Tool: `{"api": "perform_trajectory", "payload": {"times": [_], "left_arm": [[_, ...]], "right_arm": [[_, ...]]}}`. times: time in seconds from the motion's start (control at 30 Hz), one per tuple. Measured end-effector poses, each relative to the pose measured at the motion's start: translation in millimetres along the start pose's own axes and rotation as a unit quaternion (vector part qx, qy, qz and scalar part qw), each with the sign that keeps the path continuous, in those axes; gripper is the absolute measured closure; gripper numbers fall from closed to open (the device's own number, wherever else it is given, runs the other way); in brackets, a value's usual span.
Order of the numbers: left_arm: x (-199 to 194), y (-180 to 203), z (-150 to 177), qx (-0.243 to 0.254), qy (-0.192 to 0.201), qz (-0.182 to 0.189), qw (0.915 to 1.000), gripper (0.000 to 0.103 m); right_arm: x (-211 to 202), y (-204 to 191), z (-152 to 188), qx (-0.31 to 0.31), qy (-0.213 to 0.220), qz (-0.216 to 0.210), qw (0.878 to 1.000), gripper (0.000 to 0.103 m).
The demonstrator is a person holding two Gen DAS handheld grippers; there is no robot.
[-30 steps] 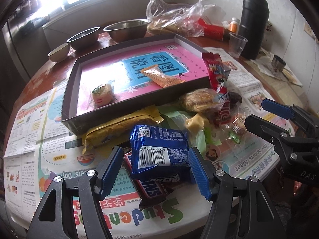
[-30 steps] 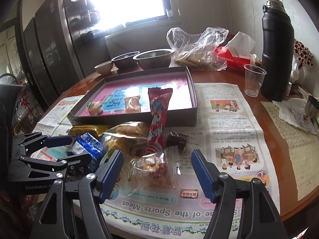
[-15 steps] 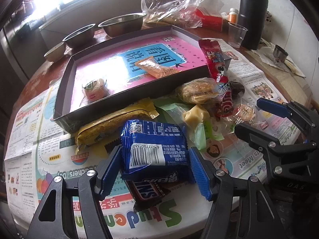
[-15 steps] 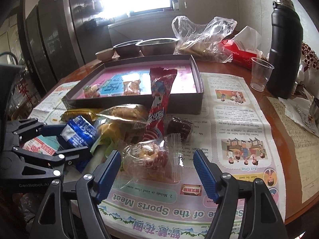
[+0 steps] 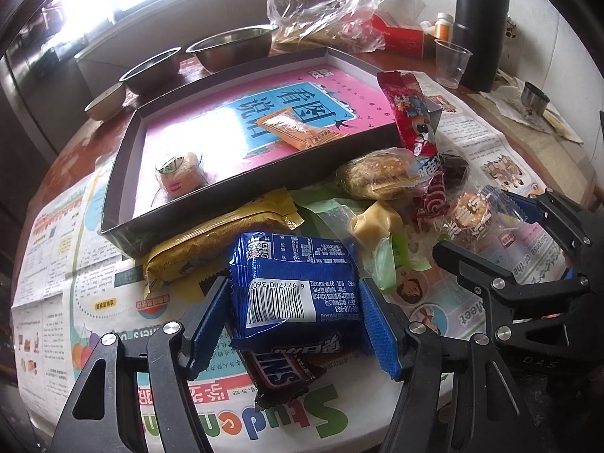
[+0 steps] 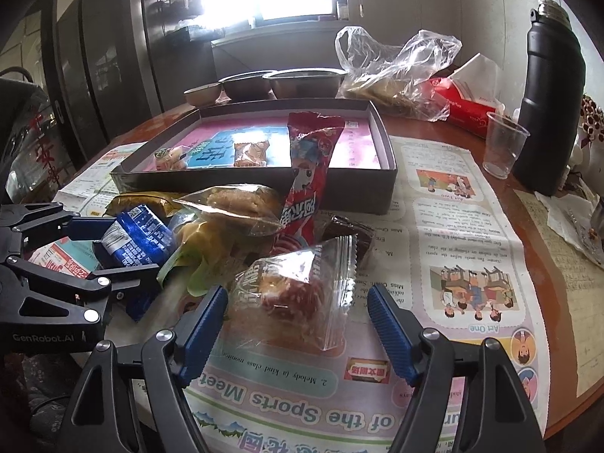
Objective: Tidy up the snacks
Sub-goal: 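Grasp the blue biscuit pack with the left gripper while the right grasps the clear sweet bag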
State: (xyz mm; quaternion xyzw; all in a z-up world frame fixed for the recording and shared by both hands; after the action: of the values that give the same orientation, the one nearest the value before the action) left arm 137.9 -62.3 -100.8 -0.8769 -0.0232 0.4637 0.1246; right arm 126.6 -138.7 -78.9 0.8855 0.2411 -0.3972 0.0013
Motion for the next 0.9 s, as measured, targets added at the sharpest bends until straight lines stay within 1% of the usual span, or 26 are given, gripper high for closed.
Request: {"api": "perform_trajectory", "payload": {"times": [0.03,0.2,0.23,0.4,0.43,0.47,0.57,0.63,0.77,0.9], "left_arm": [[0,1,0,0.002,0.000,-0.003,1.0000,0.033],[1,3,1,0.009,0.000,-0.017,0.9998,0.033],[1,3,0,0.010,0.001,-0.019,0.9998,0.033],[1,4,-1,0.004,0.004,-0.018,0.9998,0.033],[1,4,-1,0.001,0.005,-0.016,0.9999,0.035],[0,3,-2,0.000,0.007,-0.014,0.9999,0.041],[-1,1,-2,-0.007,0.009,-0.006,0.9999,0.043],[-2,-1,-2,-0.013,0.009,0.002,0.9999,0.044],[-4,-6,-1,-0.031,0.004,0.034,0.9989,0.044],[-7,-10,0,-0.042,0.000,0.052,0.9978,0.044]], "right_arm": [[0,-1,0,-0.004,0.003,0.000,1.000,0.029],[1,-5,-1,-0.020,0.011,-0.004,1.000,0.050],[1,-5,-1,-0.020,0.013,-0.007,1.000,0.051],[0,-2,-1,0.003,0.020,-0.029,0.999,0.052],[0,0,-1,0.009,0.022,-0.032,0.999,0.052],[0,2,-1,0.015,0.023,-0.035,0.999,0.052],[-3,7,-2,0.025,0.029,-0.036,0.999,0.052],[-4,8,-4,0.026,0.031,-0.037,0.999,0.052],[-8,6,-6,0.025,0.035,-0.038,0.998,0.052],[-11,5,-7,0.026,0.039,-0.038,0.998,0.052]]}}
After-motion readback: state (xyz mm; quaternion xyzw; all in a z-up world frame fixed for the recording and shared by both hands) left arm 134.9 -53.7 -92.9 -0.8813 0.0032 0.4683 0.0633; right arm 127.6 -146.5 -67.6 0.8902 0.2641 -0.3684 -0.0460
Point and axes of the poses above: each gripper's, at about its wrist camera, not at the fingertips, and x roughly the way its jaws point, y to its right, z to its underside, the point moved 9 cm from there along x, roughly the way its jaws point, and after that the axes turned 10 degrees about -z, right-handed, at the moved point
